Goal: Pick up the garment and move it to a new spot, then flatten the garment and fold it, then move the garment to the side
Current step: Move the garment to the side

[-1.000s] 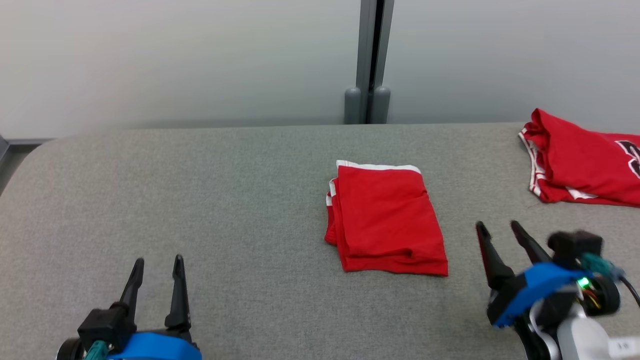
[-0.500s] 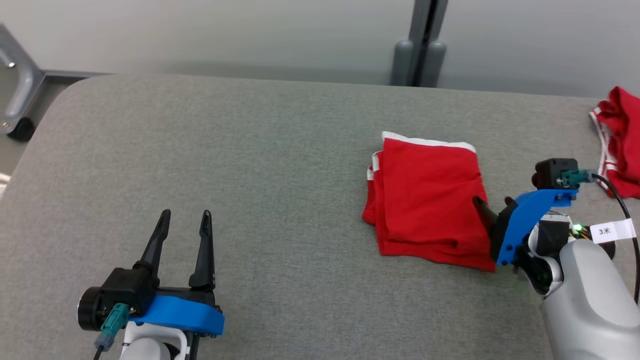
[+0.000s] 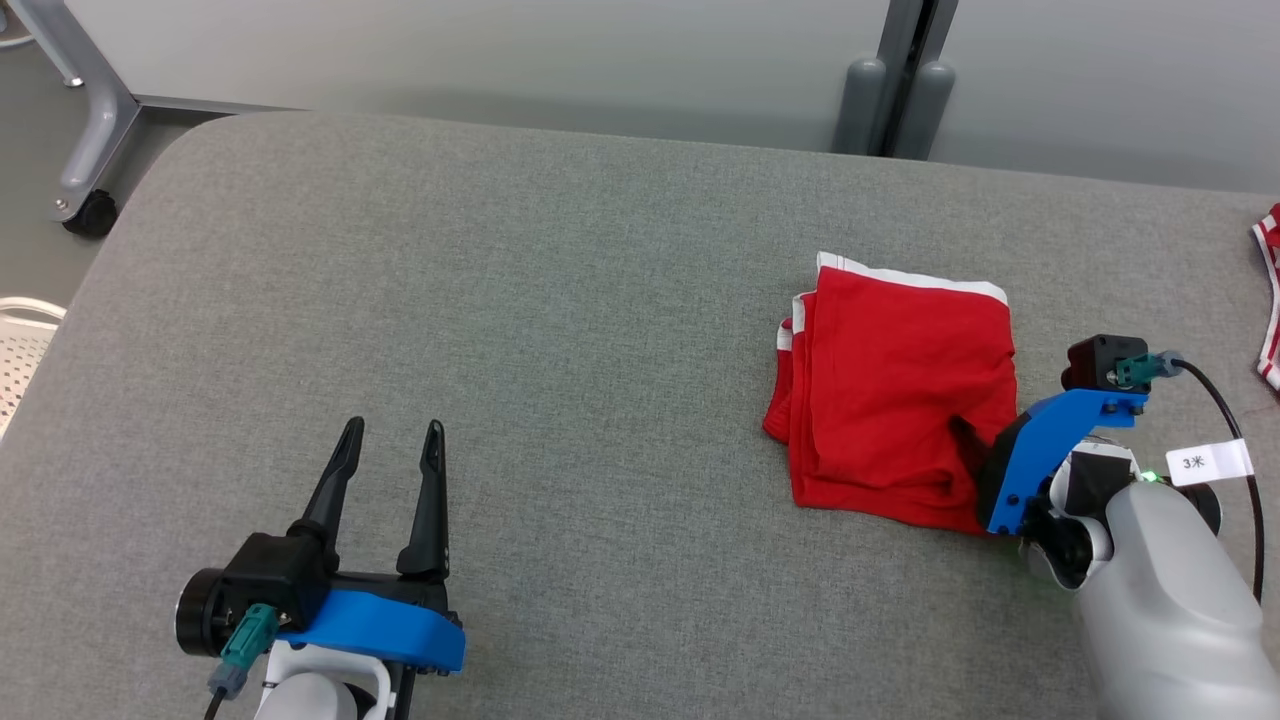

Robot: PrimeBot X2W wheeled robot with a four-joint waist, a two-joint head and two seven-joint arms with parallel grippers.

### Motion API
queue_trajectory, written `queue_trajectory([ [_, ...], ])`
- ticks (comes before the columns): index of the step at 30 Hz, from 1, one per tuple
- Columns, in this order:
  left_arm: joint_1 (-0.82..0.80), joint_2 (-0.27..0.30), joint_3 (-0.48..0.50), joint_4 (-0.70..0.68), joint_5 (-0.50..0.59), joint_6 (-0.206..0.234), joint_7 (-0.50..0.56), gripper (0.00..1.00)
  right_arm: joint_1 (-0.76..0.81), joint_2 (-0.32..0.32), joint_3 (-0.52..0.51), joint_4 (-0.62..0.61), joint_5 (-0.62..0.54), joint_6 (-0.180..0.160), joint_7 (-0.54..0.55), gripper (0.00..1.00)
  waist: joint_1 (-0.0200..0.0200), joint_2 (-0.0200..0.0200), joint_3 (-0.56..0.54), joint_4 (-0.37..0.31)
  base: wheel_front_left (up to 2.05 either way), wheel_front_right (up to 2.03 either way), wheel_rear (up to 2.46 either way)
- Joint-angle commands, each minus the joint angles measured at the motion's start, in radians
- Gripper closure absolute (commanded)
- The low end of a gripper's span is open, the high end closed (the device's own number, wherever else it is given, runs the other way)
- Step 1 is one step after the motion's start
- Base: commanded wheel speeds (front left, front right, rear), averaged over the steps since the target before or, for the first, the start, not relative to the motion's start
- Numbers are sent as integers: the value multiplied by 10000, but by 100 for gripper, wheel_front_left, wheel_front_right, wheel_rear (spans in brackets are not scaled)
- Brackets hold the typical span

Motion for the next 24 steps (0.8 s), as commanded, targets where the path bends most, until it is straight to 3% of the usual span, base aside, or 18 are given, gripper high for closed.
queue_trajectory([
  [1,-163,17,-41,-5,-23,-36,-54,0,31,173,95,273,62,5,61,0,0,-2,34,9,0,0,0],
  [2,-193,18,-55,-10,-21,-38,-56,0,-27,184,148,393,103,6,23,37,0,-2,72,15,0,0,0],
  [3,-220,17,-61,-2,-19,-37,-58,0,-93,156,256,499,43,6,15,53,0,-2,96,18,0,0,0],
  [4,-241,19,-65,-7,-18,-35,-57,0,-165,122,376,575,8,6,-41,100,0,-2,133,16,0,0,0],
  [8,-347,14,-57,-46,-28,3,-62,0,-601,-318,1219,543,-235,3,-331,100,0,-2,291,-31,0,0,0],
  [13,-423,23,-29,-245,-38,43,-63,0,-1566,-1248,3021,-158,-280,2,-321,100,0,-2,474,-376,0,0,0],
  [19,-643,-73,14,-693,-134,20,-67,0,-2860,-3005,5283,-1504,500,2,-281,100,0,-2,903,-935,0,0,0],
  [24,-980,-151,-135,-970,-65,-45,-69,0,-3750,-4531,6024,-2098,977,2,-344,100,0,-2,1440,-1276,0,0,0],
])
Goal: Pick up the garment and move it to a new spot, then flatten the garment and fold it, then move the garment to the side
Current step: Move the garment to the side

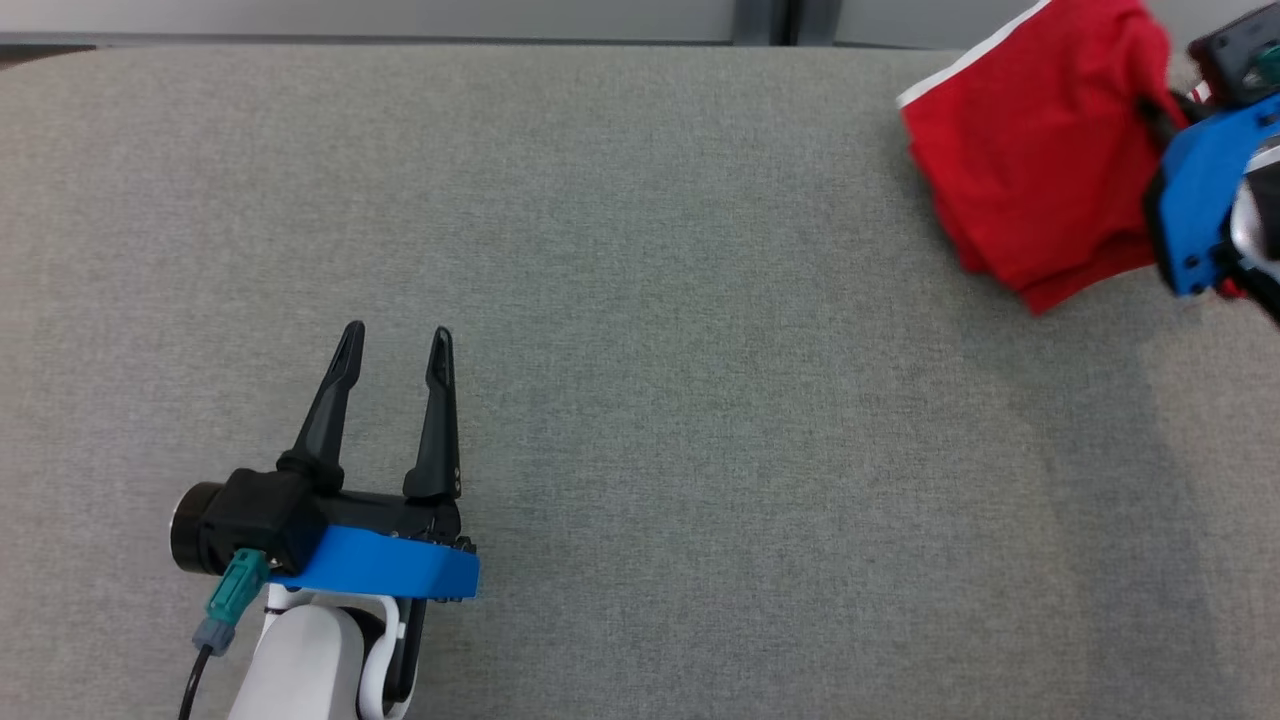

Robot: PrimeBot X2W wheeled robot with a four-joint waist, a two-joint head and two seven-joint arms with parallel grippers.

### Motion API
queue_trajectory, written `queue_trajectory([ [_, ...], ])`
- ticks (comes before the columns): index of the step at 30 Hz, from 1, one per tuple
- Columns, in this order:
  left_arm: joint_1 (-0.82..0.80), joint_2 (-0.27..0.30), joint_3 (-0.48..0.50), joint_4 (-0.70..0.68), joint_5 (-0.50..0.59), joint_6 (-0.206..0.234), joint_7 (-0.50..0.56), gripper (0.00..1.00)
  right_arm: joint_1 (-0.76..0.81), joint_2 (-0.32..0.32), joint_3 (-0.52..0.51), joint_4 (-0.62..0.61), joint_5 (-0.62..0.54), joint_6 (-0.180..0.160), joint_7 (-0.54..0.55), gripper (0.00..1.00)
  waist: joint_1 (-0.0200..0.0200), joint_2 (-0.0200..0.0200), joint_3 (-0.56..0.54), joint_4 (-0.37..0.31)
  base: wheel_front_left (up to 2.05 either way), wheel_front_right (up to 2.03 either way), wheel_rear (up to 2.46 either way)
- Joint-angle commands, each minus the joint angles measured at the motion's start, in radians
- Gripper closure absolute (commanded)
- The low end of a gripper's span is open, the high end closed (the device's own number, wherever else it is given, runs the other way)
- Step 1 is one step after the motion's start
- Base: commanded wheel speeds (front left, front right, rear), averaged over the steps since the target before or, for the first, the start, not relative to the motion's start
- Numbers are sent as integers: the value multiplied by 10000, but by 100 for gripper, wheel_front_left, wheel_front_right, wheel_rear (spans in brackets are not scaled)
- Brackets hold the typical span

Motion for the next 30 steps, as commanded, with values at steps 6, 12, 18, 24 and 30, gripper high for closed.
queue_trajectory([
  [6,-627,26,-243,-355,197,-92,-39,0,-881,-1272,-203,49,-17,-2,-451,100,-2,-1,975,-155,0,0,0],
  [12,-1220,83,-453,-774,374,-144,-40,0,-1224,-2542,-527,109,-428,-2,-853,100,-2,-1,1863,-123,0,0,0],
  [18,-1538,283,-626,-1140,481,-161,-40,0,-886,-3542,-859,261,-953,-4,-917,100,-2,-1,2399,-224,0,0,0],
  [24,-1674,476,-829,-1209,548,-172,19,0,-422,-3803,-1533,768,-2068,-5,-858,100,-2,-1,2561,-368,0,0,0],
  [30,-1706,624,-961,-1141,494,-172,106,0,-82,-3321,-2690,861,-3297,-4,-1496,0,-2,-1,2429,-399,0,0,0],
])
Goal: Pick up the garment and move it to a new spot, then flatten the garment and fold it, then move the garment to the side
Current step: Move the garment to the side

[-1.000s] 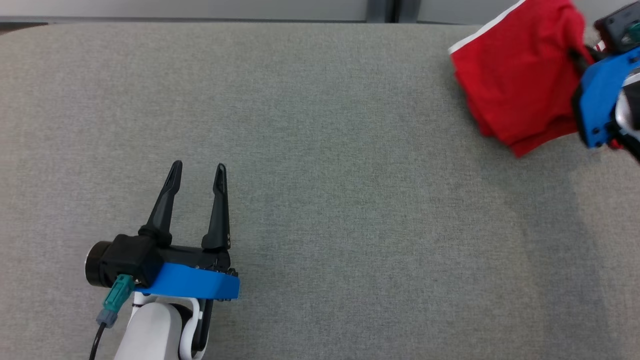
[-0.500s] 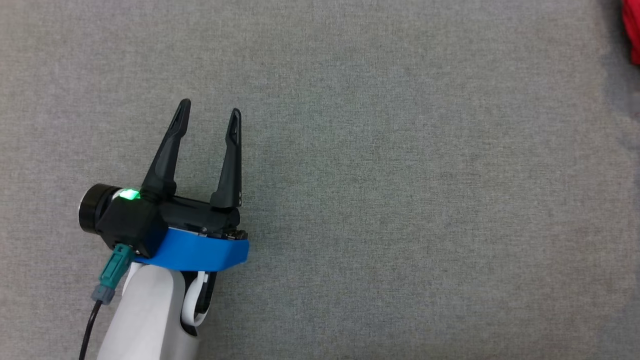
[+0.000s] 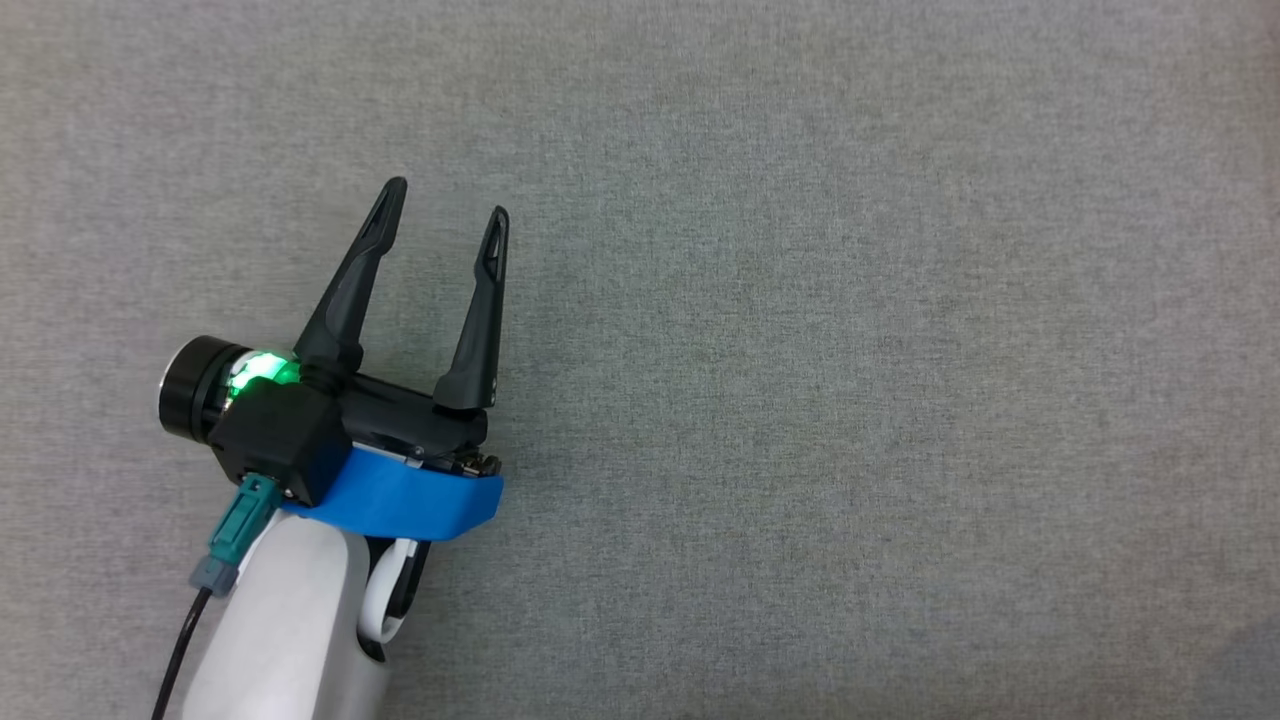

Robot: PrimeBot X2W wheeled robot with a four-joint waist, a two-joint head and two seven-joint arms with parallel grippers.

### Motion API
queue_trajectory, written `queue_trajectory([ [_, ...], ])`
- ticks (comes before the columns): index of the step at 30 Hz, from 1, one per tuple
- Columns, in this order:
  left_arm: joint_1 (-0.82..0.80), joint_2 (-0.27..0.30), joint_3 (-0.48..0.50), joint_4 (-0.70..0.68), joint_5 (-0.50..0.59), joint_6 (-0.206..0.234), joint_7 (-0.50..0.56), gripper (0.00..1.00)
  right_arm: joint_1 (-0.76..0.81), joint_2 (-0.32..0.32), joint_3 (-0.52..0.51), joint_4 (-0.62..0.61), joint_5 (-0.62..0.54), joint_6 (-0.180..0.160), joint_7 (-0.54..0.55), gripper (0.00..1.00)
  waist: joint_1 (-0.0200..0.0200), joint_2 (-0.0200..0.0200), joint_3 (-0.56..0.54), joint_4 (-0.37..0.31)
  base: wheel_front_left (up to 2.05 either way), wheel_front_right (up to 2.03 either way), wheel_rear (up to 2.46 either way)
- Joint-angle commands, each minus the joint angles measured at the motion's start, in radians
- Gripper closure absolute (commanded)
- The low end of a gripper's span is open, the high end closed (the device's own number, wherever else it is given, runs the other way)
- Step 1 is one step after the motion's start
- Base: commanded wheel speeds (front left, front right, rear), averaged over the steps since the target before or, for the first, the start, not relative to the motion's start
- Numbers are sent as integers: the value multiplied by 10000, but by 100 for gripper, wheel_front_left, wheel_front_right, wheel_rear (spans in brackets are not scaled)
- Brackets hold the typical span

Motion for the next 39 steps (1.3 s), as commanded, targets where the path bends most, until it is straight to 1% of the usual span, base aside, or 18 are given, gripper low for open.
queue_trajectory([
  [1,-122,65,21,-2,-48,-20,-16,0,131,61,-145,23,-94,-9,-100,0,-1,-3,-67,-6,0,0,0],
  [5,-14,92,0,121,-106,11,28,0,568,854,-1354,-83,-953,-6,-694,0,-1,-3,-556,47,0,0,0],
  [8,188,76,11,321,-204,47,27,0,944,1710,-2136,-251,-1162,-6,-1160,0,-1,-3,-1084,53,0,0,0],
  [10,286,58,71,434,-306,96,3,0,1327,2325,-2366,-396,-1272,-7,-1476,0,-1,-3,-1394,13,0,0,0],
  [12,497,65,135,628,-385,143,-23,0,1807,3192,-2642,-625,-1205,-6,-1815,0,-1,-3,-1800,-14,0,0,0],
  [15,786,22,169,772,-460,272,-70,0,2602,4303,-3134,-1143,-874,-7,-2386,0,-1,-3,-2331,-55,0,0,0],
  [18,1190,-27,322,961,-595,379,-105,0,3543,5264,-3495,-1897,-295,-6,-2762,0,-1,-3,-2870,-21,0,0,0],
  [20,1535,-88,461,1135,-801,413,-119,0,4244,5739,-3379,-2420,54,-4,-2771,0,-1,-3,-3258,-50,0,0,0],
  [23,1986,-122,595,1341,-1052,357,-152,0,5268,6058,-3039,-3338,482,-6,-2590,0,-1,-3,-3757,-66,0,0,0],
  [26,2498,-121,849,1517,-1188,453,-161,0,6265,6336,-2766,-4299,794,-4,-2425,0,-1,-3,-4263,-88,0,0,0],
  [30,3131,-154,1216,1583,-1299,580,-160,0,7519,6943,-2858,-5418,1108,-4,-2139,0,-1,-3,-4910,-77,0,0,0],
  [34,3629,-166,1481,1698,-1333,628,-163,0,8621,7543,-3166,-6323,1225,-4,-1946,0,-1,-3,-5435,-59,0,0,0],
  [39,3989,-122,1693,1903,-1362,611,-163,0,9614,7939,-3333,-7041,1324,-4,-1787,0,-1,-3,-5784,-96,0,0,0],
])
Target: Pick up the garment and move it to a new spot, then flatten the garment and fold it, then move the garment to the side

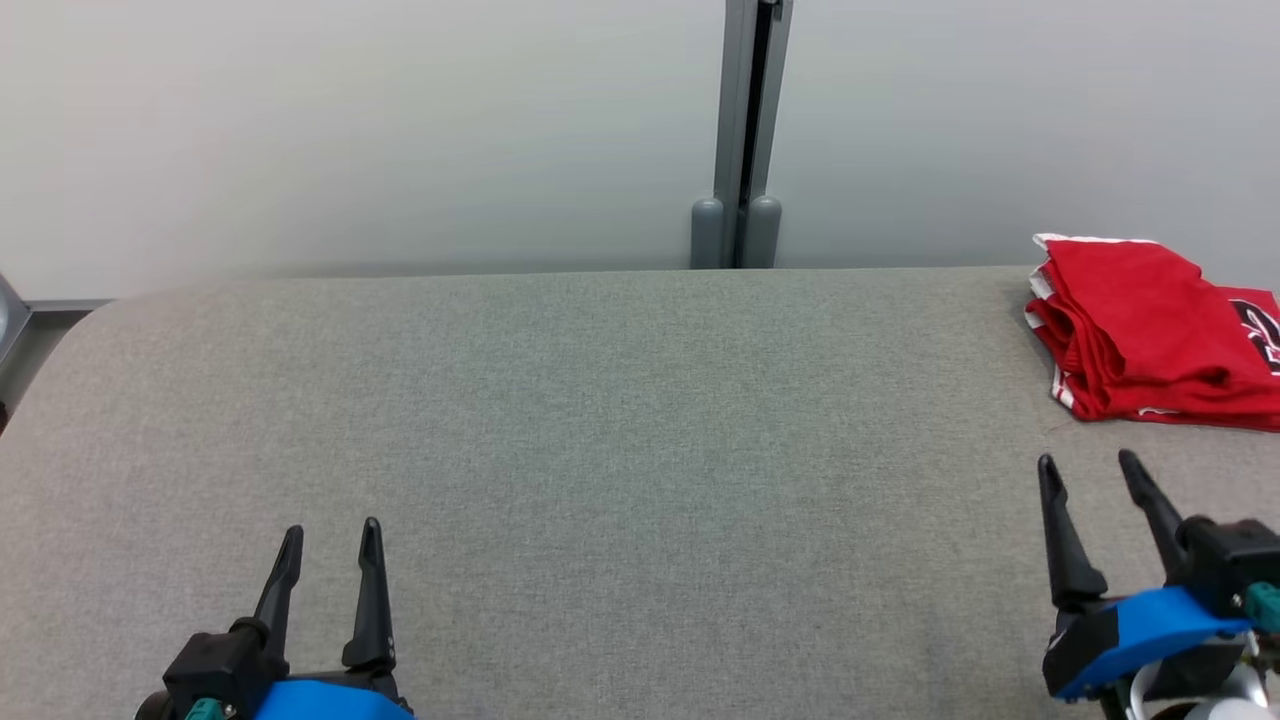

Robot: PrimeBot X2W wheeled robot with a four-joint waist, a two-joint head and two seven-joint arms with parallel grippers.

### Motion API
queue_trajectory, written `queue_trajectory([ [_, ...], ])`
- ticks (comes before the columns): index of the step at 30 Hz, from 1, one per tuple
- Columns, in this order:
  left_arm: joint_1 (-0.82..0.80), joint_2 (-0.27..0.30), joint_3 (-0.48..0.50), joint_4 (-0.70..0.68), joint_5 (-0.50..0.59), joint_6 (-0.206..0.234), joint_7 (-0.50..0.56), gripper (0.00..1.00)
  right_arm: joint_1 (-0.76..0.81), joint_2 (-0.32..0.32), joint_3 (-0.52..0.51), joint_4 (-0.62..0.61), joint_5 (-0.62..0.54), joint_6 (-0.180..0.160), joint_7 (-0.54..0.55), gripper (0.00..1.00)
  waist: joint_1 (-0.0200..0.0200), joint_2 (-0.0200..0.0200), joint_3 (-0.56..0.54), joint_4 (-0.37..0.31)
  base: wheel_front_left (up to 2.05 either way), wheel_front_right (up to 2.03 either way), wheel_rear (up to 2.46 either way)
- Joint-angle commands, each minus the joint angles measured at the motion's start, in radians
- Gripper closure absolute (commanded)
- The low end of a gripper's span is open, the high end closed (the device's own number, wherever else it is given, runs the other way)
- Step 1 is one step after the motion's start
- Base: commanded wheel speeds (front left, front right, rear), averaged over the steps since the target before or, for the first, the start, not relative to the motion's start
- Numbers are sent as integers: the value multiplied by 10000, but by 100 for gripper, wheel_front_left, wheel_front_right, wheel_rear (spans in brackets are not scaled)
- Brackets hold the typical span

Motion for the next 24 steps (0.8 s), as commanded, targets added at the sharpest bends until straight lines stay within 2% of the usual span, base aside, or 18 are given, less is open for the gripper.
queue_trajectory([
  [1,147,56,101,97,-20,37,-39,0,372,137,25,-223,109,1,36,0,2,4,-123,-115,0,0,0],
  [10,194,27,75,473,110,0,-40,0,797,302,232,-262,257,1,90,0,2,4,-274,-325,0,0,0],
  [24,166,-22,113,669,181,-43,-40,0,696,306,201,120,412,1,-31,0,2,4,-306,-216,0,0,0],
])
